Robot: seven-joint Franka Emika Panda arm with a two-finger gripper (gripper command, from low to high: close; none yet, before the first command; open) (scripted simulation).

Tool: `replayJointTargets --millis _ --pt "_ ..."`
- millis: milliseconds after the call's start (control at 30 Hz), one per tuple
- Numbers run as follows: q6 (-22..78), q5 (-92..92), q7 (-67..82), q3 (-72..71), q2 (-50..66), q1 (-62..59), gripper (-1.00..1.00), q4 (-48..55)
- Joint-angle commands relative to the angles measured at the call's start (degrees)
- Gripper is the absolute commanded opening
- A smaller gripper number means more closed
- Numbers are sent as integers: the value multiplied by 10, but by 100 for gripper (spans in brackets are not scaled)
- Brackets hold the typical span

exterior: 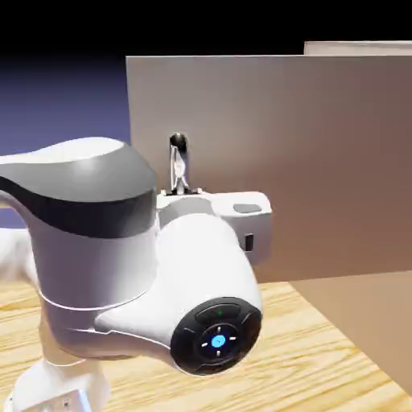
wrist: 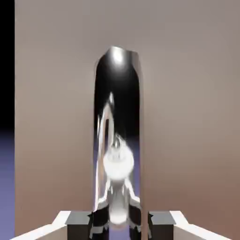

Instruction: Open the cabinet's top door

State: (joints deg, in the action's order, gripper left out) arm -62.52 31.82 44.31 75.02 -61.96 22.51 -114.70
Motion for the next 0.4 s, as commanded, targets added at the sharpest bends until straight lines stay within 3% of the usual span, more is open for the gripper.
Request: replayJointTargets --millis 0,367 --pt "12 -4 -4 10 -2 19 -100 21" --pt "146 -30 -66 92 -43 209 -100 249"
